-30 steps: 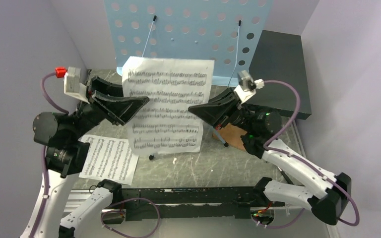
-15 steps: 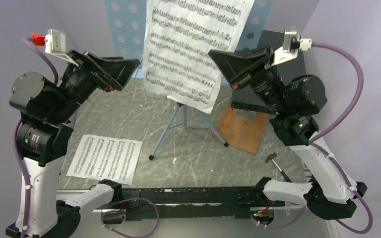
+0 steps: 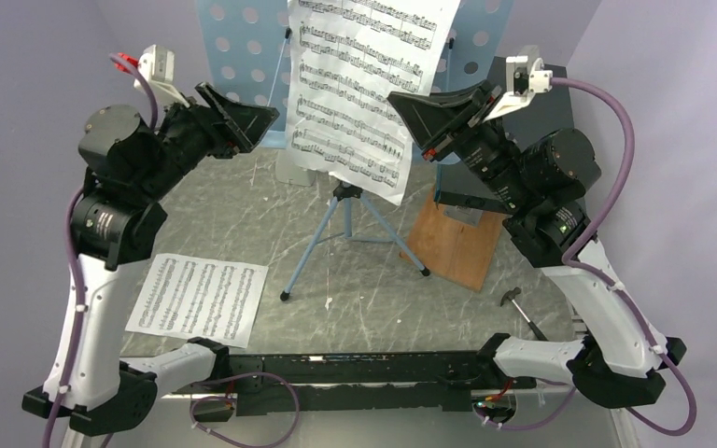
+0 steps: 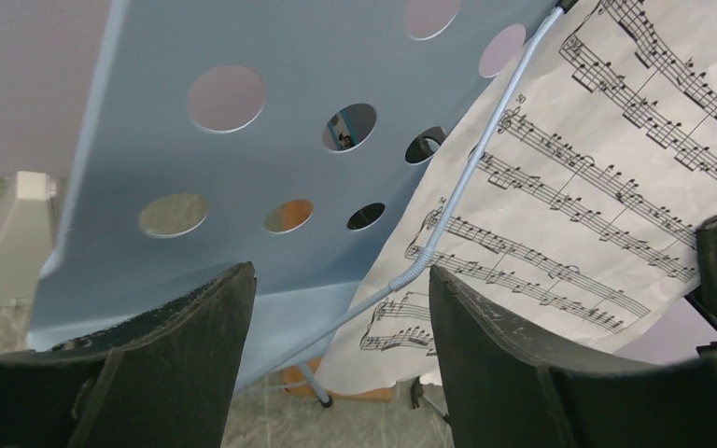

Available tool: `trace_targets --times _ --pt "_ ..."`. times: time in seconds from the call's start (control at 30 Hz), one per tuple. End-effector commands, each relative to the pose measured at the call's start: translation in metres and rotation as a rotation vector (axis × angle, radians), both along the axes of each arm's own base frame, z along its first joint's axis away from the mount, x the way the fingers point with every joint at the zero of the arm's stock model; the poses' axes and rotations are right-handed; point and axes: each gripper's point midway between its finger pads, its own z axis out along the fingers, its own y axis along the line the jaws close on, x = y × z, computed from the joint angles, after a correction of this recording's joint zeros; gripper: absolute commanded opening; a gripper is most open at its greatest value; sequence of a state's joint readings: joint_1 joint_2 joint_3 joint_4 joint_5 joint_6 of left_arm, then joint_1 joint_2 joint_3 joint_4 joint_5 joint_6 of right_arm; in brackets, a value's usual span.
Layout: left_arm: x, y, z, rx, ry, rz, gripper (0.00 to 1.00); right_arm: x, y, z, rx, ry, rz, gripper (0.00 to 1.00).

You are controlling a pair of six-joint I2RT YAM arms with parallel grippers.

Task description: Set up the instrument practice props

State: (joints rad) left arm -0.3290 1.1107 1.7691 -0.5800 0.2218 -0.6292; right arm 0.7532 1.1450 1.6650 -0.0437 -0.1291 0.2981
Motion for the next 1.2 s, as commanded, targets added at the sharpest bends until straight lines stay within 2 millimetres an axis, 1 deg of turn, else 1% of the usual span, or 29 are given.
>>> trace_targets --times 0.0,0.1,0.13,0.2,0.3,0.47,0.6,0.63,1.0,1.1,1.17 --pt "-0.008 -0.019 0.027 -0.054 -0.105 -0.12 0.7 -0.003 -0.015 0.018 -0.011 -0.094 -0.07 0.0" --pt "-0.008 -0.025 0.034 -0.067 -0.136 -0.161 0.68 0.001 -0.018 0.018 -0.02 -0.106 -0.102 0.0" --pt "-0.008 -0.026 0.037 -0.069 -0.142 -0.164 0.68 0.002 -0.018 0.018 -0.032 -0.107 -0.111 0.0" --pt "-0.005 -0.026 0.04 -0.062 -0.157 -0.158 0.63 0.004 -0.017 0.02 -0.044 -0.113 -0.118 0.0" --pt "0.001 -0.024 0.043 -0.062 -0.174 -0.135 0.61 0.004 -0.017 0.023 -0.045 -0.131 -0.116 0.0" --pt "0.009 -0.035 0.044 -0.065 -0.178 -0.188 0.48 0.006 -0.021 0.028 -0.043 -0.144 -0.144 0.0" --pt "0.009 -0.038 0.045 -0.074 -0.205 -0.201 0.38 0.004 -0.024 0.036 -0.031 -0.16 -0.155 0.0" --pt "0.009 -0.037 0.046 -0.074 -0.212 -0.199 0.38 0.005 -0.024 0.037 -0.029 -0.162 -0.157 0.0" --pt "-0.003 -0.031 0.061 -0.082 -0.336 -0.188 0.21 0.013 -0.023 0.043 -0.035 -0.179 -0.191 0.0" --pt "-0.006 -0.034 0.064 -0.079 -0.354 -0.208 0.16 0.015 -0.025 0.045 -0.026 -0.181 -0.207 0.0" --pt "-0.009 -0.037 0.065 -0.075 -0.372 -0.234 0.14 0.017 -0.024 0.046 -0.022 -0.183 -0.208 0.0"
